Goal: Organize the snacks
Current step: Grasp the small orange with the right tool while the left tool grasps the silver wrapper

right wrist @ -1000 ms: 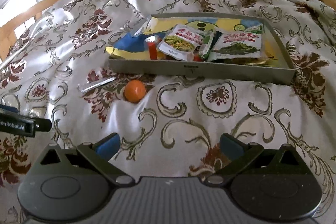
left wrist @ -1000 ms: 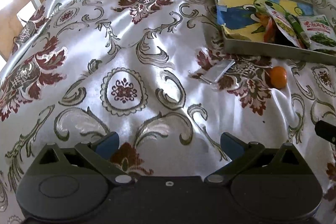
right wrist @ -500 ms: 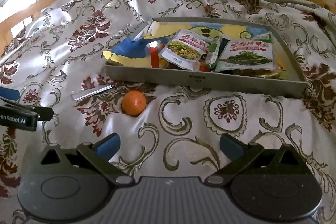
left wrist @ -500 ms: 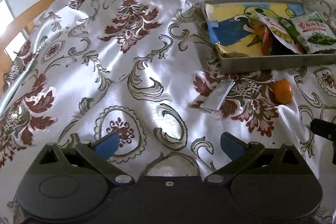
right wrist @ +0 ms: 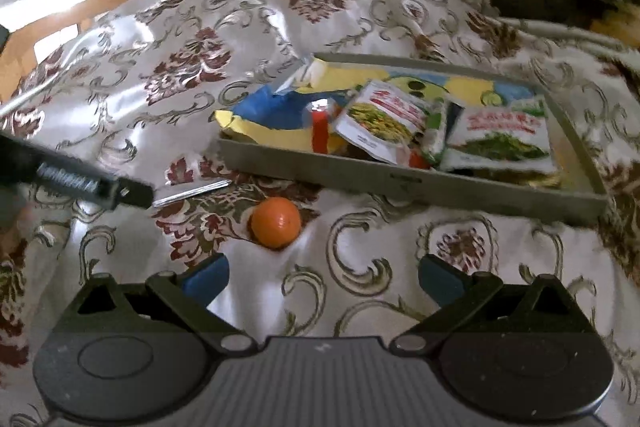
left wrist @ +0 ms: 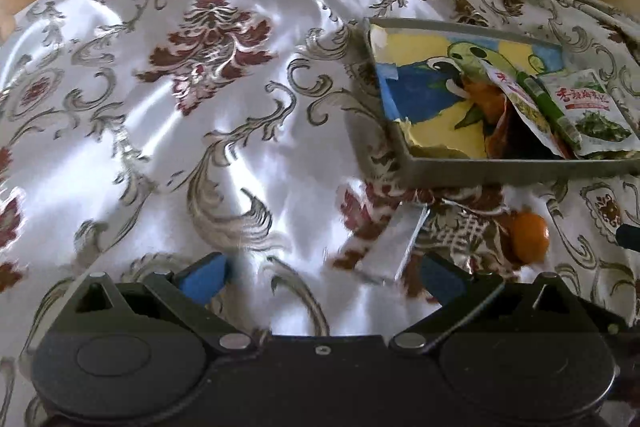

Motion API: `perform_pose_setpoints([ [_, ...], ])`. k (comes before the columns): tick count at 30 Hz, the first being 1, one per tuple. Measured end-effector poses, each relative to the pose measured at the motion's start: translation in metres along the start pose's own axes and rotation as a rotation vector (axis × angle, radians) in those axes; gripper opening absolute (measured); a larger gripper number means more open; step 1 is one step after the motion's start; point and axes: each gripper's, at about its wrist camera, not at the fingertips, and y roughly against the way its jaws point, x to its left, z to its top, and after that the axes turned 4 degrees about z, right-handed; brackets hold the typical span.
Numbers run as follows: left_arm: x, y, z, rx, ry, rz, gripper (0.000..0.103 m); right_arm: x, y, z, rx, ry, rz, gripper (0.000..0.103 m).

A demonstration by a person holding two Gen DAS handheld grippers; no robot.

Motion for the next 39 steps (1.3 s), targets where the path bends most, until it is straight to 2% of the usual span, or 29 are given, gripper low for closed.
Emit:
perform_pose_setpoints([
  [5,-0.009,-0.012,0.005,-0.029,-0.115,-0.012,0.102,0.008,-0.010,0.001,-0.004,0.062,-0.023,0.103],
  [10,-0.026,-0.013,0.006,-0.075,-0.254,-0.058,0.102,0.014,-0.013,0.005,-0.035,0.134,-0.046,0.102],
  [12,-0.029,-0.014,0.005,-0.082,-0.279,-0.069,0.100,0.016,-0.016,0.005,-0.038,0.157,-0.056,0.100],
  [15,-0.030,-0.018,0.004,-0.063,-0.256,-0.108,0.093,0.017,-0.020,0.006,-0.035,0.173,-0.061,0.094],
  [21,-0.028,-0.021,0.005,-0.023,-0.210,-0.211,0.067,0.018,-0.023,0.009,-0.051,0.188,-0.038,0.082],
  [23,-0.027,-0.022,0.005,-0.005,-0.189,-0.236,0.056,0.019,-0.026,0.009,-0.048,0.198,-0.024,0.076],
  [26,-0.024,-0.024,0.005,0.021,-0.143,-0.264,0.049,0.021,-0.032,0.009,-0.039,0.204,-0.003,0.070],
  [33,-0.019,-0.030,0.008,0.067,-0.059,-0.282,0.049,0.014,-0.043,0.010,-0.034,0.138,0.040,0.066],
  [39,-0.010,-0.036,0.009,0.103,0.032,-0.305,0.048,0.012,-0.044,0.010,-0.036,0.115,0.071,0.050],
])
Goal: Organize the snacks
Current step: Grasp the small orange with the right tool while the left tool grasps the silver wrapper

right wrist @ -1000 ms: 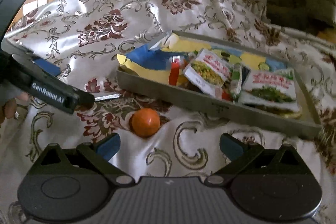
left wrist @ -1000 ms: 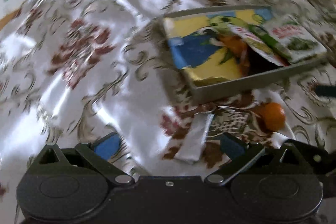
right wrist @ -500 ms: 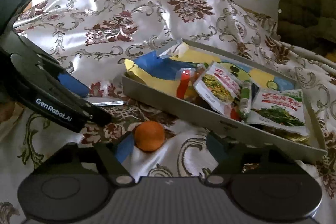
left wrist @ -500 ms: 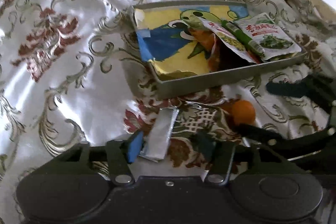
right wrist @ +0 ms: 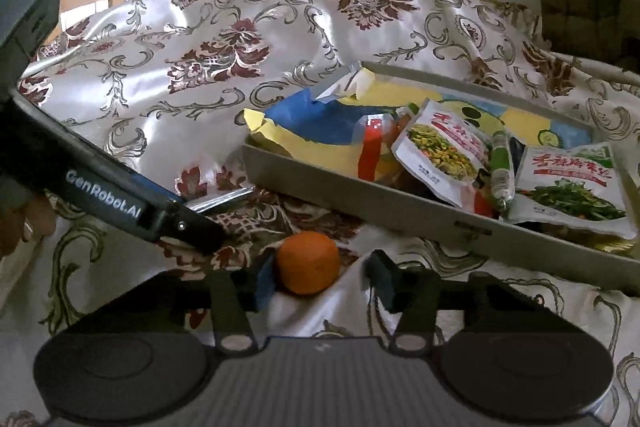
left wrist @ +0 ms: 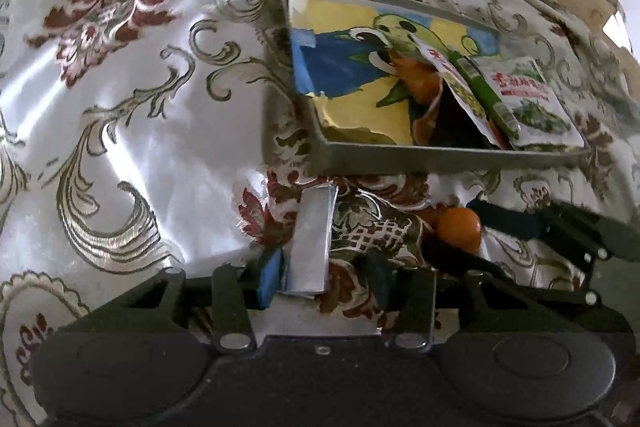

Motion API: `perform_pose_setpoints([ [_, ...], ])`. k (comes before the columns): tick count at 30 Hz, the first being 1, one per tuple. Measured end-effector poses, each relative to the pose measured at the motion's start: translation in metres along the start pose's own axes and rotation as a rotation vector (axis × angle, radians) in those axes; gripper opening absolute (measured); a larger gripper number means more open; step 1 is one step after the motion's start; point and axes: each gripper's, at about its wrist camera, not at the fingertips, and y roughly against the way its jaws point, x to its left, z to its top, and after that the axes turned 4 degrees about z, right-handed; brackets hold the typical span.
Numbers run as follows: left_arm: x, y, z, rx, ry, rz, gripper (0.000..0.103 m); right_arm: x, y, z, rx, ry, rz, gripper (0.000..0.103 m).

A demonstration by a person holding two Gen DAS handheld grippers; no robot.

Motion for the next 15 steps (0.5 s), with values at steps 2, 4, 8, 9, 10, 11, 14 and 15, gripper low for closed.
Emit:
perform_pose_setpoints([
  [2,0.001,0.000,0.000,0.003,0.025,-0.003,0.046,0.002,0.001,0.001,0.001,0.002,0.002,0.043],
  [4,0.001,0.000,0.000,0.002,0.028,-0.004,0.042,0.003,0.003,0.001,0.002,-0.001,0.003,0.039],
  [8,0.003,0.003,-0.001,0.010,0.069,-0.016,0.030,0.001,0.005,0.002,-0.001,-0.029,0.005,0.037],
  [9,0.004,0.005,-0.001,0.012,0.085,-0.020,0.028,0.000,0.005,0.002,-0.003,-0.043,0.008,0.037],
  [10,0.006,0.006,-0.002,0.014,0.101,-0.025,0.025,-0.001,0.006,0.002,-0.003,-0.055,0.012,0.037],
  [11,0.007,0.007,-0.002,0.016,0.117,-0.029,0.024,-0.002,0.007,0.002,-0.004,-0.067,0.015,0.037],
  [14,0.012,0.009,-0.003,0.017,0.161,-0.045,0.022,-0.005,0.012,0.002,-0.010,-0.095,0.021,0.037],
  [15,0.012,0.011,-0.005,0.013,0.168,-0.046,0.022,-0.007,0.014,0.002,-0.011,-0.105,0.023,0.036],
])
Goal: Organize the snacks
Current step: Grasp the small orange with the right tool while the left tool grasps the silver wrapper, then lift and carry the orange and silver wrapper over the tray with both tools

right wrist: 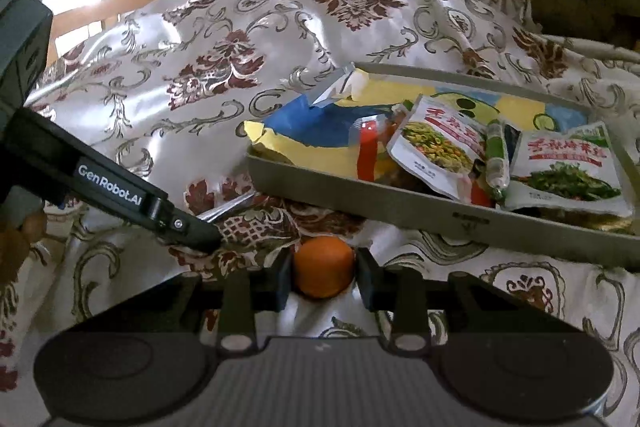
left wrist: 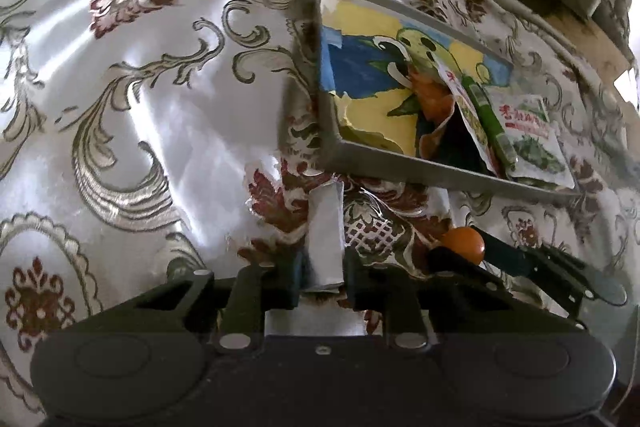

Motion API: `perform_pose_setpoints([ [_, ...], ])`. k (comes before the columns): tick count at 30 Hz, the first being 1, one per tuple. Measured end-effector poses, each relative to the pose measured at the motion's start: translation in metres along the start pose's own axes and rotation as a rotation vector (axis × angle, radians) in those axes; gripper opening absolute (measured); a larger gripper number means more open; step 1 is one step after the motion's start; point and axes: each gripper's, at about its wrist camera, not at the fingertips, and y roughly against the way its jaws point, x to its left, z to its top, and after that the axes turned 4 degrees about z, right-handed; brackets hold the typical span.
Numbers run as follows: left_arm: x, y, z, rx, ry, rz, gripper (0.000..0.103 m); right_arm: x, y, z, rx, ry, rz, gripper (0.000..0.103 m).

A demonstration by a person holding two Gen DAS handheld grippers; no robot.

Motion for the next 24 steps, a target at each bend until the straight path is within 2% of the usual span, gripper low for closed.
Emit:
perform_pose_setpoints([
  [6,-0.012,0.018,-0.016,-0.031,-0.040,0.039,0.021,0.000,0.013,-0.002,0.007,-0.019,0.015,0.036],
  [15,-0.038,0.041,-0.042,-0.030,-0.128,0.103,0.020,0.009,0.035,-0.009,0.014,-0.003,0.023,0.036],
  [24,-0.060,0.052,-0.060,-0.033,-0.174,0.098,0.019,0.007,0.065,-0.018,-0.006,-0.055,0.012,0.036],
])
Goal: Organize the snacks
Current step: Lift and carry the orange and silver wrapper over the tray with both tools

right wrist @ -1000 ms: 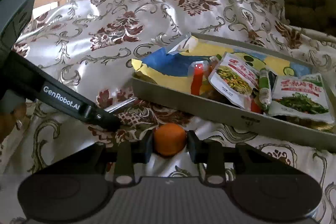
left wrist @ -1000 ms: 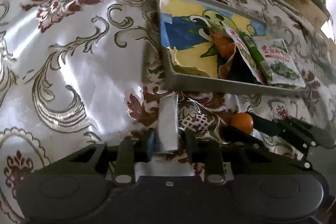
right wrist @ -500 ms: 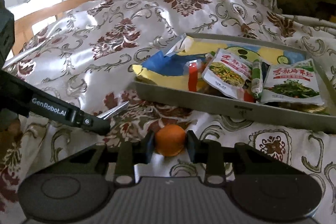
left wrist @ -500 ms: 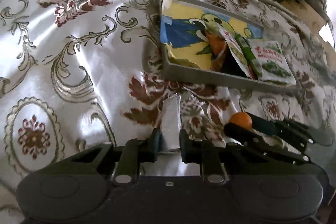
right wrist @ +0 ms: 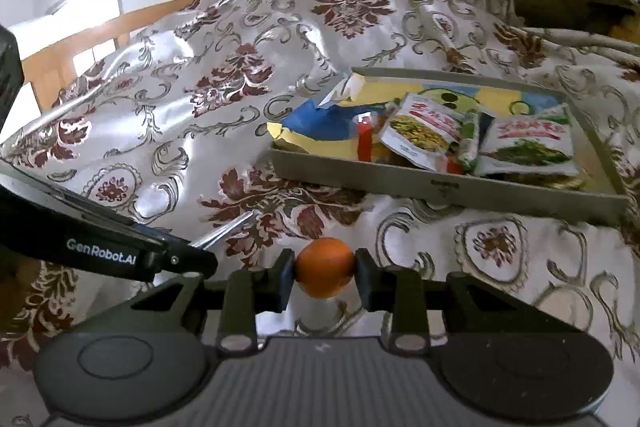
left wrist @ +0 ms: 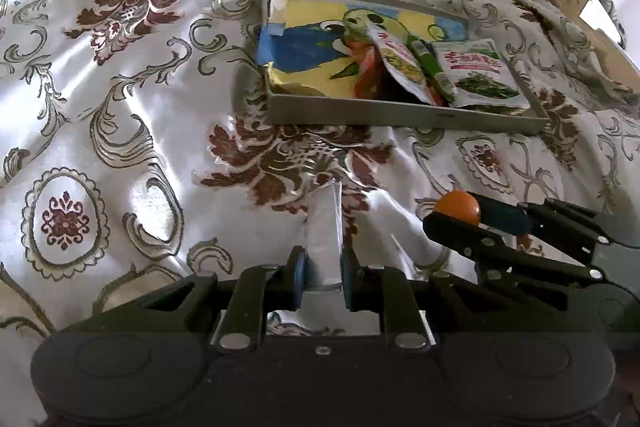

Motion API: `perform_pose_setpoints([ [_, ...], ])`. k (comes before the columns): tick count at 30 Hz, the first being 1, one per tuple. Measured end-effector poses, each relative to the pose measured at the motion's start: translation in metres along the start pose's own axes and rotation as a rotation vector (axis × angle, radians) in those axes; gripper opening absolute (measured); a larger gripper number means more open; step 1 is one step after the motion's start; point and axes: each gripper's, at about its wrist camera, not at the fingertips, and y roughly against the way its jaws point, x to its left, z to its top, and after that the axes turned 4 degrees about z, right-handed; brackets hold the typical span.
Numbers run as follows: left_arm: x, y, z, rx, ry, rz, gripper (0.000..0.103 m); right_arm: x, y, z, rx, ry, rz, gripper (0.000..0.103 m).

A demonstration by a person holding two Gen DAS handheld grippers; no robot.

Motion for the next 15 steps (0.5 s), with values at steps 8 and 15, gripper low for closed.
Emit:
perform_pose_setpoints([
  [8,-0.006,0.012,-0.008,-0.014,0.009,0.018,0.019,-0.002,0.018,-0.007,-0.016,-0.044,-0.003,0.036],
  [15,-0.010,0.027,-0.012,-0.052,0.030,0.005,0.019,-0.002,0.030,-0.009,-0.045,-0.073,0.004,0.036],
])
